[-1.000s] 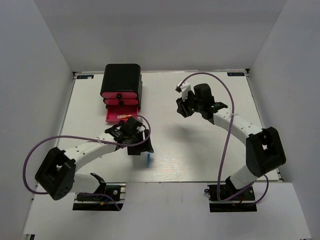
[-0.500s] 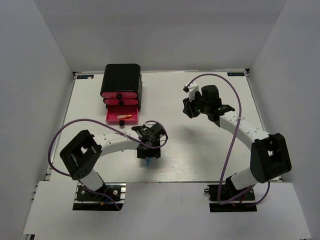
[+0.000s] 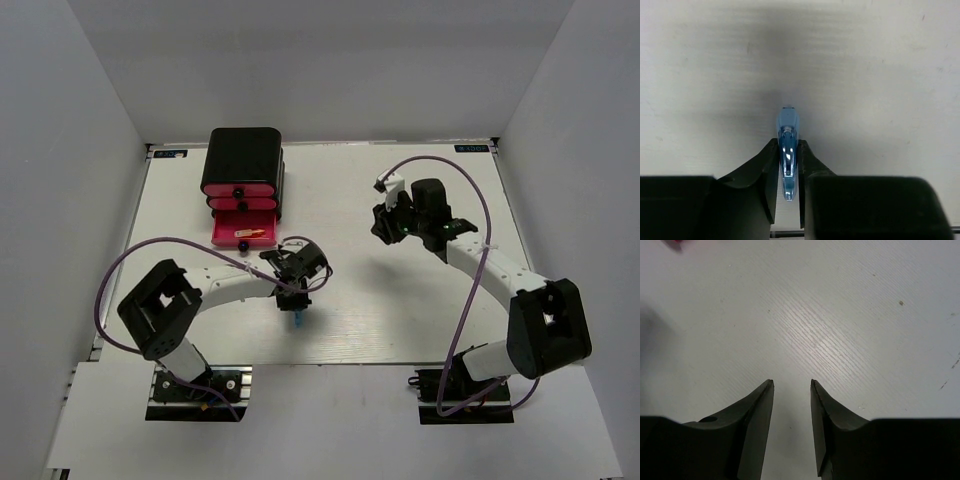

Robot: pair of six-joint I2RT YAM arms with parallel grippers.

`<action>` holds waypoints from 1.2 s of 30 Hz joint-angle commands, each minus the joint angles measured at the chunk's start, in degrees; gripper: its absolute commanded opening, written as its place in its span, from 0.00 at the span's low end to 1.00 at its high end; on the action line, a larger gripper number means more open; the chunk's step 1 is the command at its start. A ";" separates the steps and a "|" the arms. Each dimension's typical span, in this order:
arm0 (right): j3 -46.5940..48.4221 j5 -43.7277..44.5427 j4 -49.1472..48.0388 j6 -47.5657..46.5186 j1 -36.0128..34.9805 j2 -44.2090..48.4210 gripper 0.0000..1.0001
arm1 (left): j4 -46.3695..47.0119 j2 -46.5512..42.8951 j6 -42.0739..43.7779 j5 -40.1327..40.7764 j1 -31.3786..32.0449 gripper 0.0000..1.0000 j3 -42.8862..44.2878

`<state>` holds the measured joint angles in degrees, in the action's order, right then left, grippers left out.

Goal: Sort the stationery into containers
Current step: Pick up the stationery from the center of the board, then place the stationery in the storage box.

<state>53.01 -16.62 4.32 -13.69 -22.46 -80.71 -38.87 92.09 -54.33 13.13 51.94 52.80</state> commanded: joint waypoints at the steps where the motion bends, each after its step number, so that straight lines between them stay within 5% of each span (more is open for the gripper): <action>1: -0.89 -1.57 -2.38 0.07 0.40 2.57 0.41 | 3.09 -4.29 0.27 2.08 -2.63 0.04 -0.50; 8: -2.47 -1.75 -3.52 -0.81 0.49 3.62 0.41 | 5.38 -10.53 -4.47 2.61 -13.07 0.00 2.22; 21: -4.41 -0.61 -6.51 -1.78 1.01 5.12 0.40 | 7.23 -6.41 -20.46 3.13 -28.64 0.00 8.46; 36: -5.47 -0.96 -8.10 -2.13 1.98 5.12 0.40 | 15.67 -0.78 -30.66 5.51 -35.86 0.03 7.50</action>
<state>47.77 -17.28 -1.43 -15.46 -20.95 -77.17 -24.97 89.67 -82.26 17.78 16.49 59.51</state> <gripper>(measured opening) 0.403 0.276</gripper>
